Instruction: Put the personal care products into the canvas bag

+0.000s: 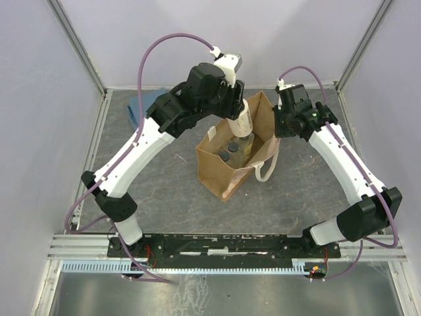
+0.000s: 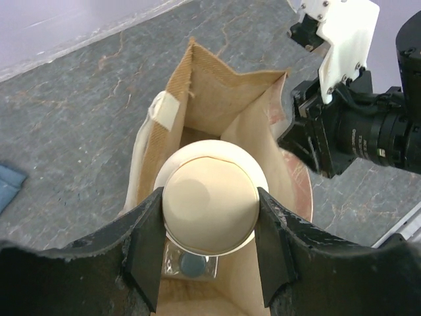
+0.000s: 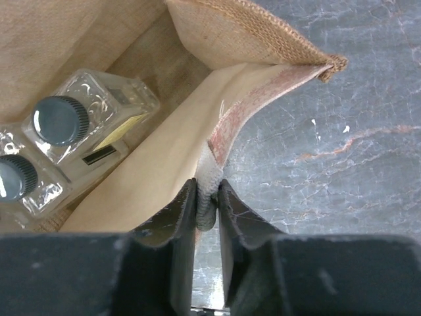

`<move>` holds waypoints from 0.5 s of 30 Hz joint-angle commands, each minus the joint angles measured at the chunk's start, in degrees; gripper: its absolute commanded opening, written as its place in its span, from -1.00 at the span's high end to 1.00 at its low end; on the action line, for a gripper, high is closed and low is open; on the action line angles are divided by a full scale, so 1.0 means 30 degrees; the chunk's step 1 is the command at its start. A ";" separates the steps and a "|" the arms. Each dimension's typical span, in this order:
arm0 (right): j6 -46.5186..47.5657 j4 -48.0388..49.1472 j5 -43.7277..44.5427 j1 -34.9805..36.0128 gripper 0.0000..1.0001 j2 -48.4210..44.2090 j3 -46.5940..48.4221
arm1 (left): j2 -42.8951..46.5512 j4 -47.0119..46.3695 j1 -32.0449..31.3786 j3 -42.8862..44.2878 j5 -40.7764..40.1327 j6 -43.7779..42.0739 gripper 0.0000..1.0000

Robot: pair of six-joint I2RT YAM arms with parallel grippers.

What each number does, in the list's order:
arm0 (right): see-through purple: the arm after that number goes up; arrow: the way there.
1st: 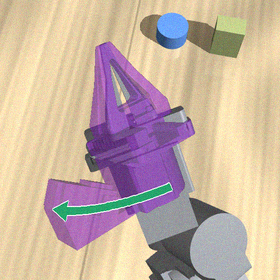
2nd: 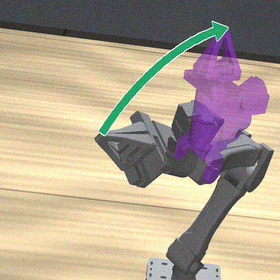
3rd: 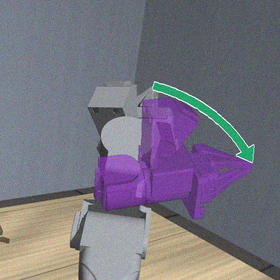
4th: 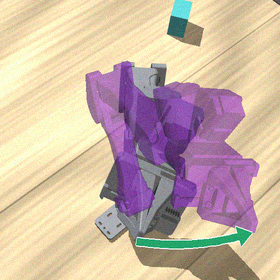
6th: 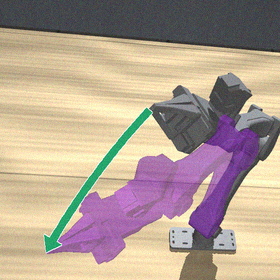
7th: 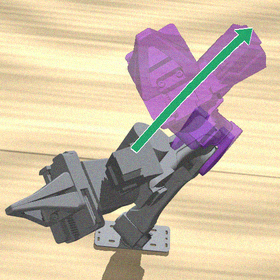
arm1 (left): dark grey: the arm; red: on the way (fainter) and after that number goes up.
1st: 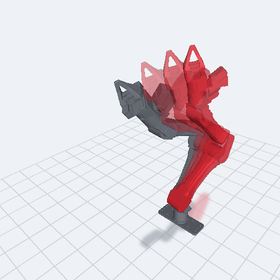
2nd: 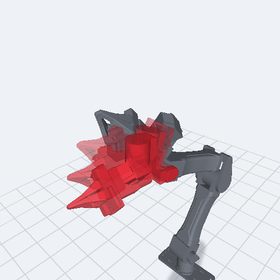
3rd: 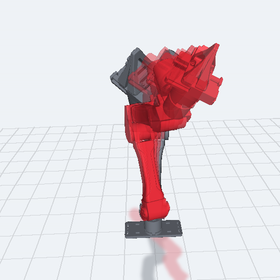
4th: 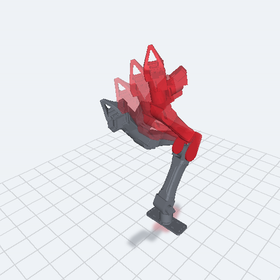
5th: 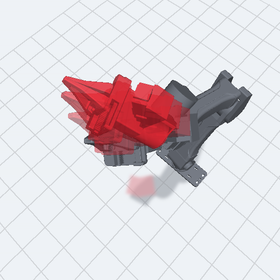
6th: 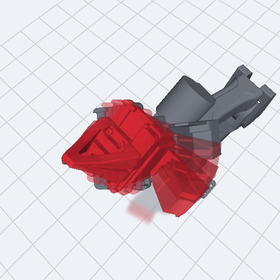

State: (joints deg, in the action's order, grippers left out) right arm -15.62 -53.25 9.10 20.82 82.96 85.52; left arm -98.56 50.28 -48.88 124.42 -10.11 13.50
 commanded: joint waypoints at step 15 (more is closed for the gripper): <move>0.0818 -0.2789 0.2936 0.0021 -0.80 -0.1602 0.3648 | -0.2715 -0.9050 0.0015 -0.0192 0.1711 -0.1002 0.95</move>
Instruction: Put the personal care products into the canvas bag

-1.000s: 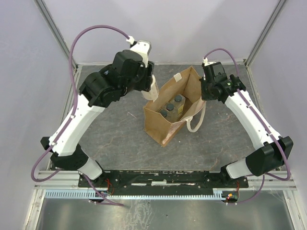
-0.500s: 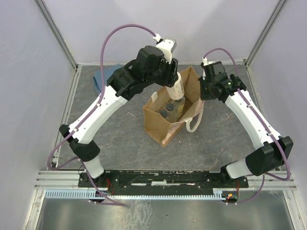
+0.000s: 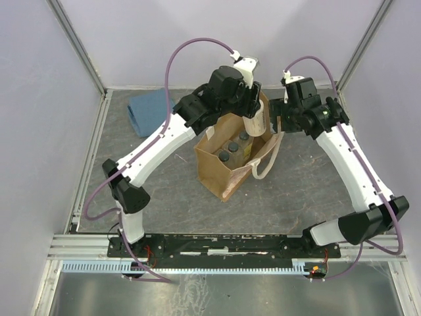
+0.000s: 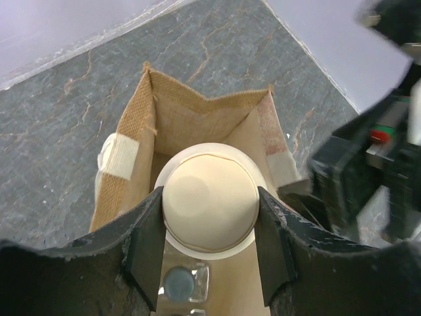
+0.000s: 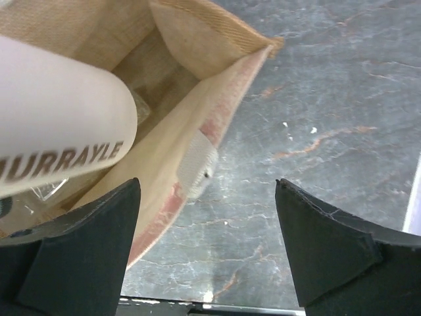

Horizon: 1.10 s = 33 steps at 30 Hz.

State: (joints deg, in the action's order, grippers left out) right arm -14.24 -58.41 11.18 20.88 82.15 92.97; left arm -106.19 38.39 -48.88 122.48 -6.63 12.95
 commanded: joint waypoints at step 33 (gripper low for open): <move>0.0561 -0.2353 0.4275 -0.0034 -0.91 -0.4326 0.0231 | -0.4619 -0.8122 0.0005 -0.2853 -0.1839 -0.1525 0.84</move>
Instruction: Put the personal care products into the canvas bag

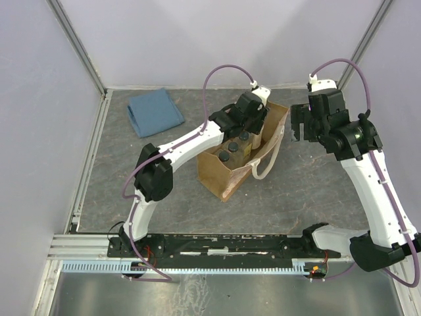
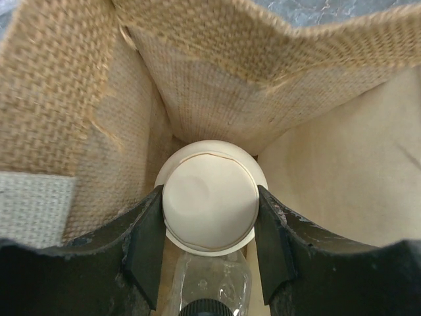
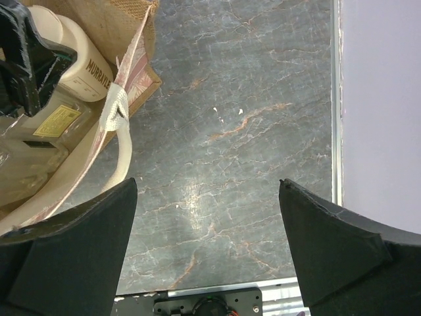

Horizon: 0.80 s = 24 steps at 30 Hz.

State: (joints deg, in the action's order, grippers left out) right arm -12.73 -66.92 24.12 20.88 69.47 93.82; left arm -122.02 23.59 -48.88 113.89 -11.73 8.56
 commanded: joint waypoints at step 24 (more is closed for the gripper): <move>0.0042 0.1255 -0.1994 -0.0019 -0.99 0.0456 -0.0574 | 0.3562 -0.0764 -0.0083 0.1913 0.0929 0.0165 -0.94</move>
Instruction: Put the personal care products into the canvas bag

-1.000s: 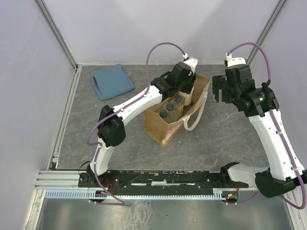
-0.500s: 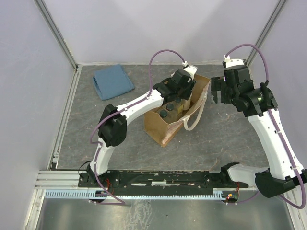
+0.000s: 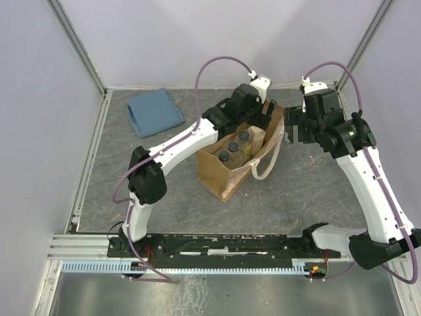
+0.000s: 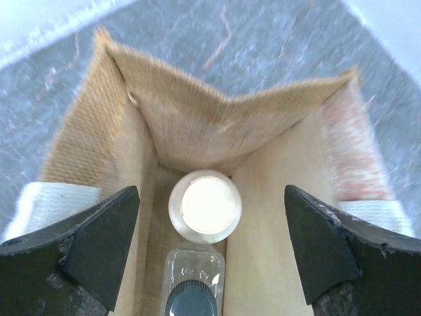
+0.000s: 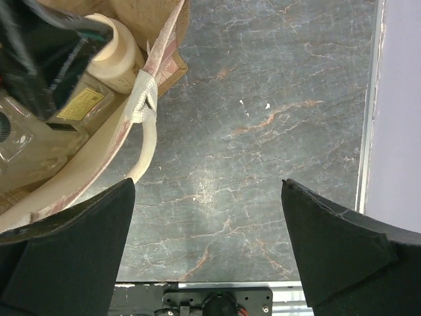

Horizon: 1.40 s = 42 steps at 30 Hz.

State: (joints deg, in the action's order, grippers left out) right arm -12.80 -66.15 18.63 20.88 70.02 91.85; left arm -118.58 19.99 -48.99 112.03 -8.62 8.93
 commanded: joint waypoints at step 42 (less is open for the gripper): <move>0.1073 0.4298 -0.6744 -0.9583 -0.99 0.0773 -0.5316 | 1.5489 0.8880 0.9711 -0.9486 -0.2804 0.1594 -0.99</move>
State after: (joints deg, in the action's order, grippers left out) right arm -9.34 -54.57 -1.50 -7.64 74.15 76.01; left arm -73.58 47.68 -19.88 84.05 -15.79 13.23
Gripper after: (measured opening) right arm 0.995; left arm 0.996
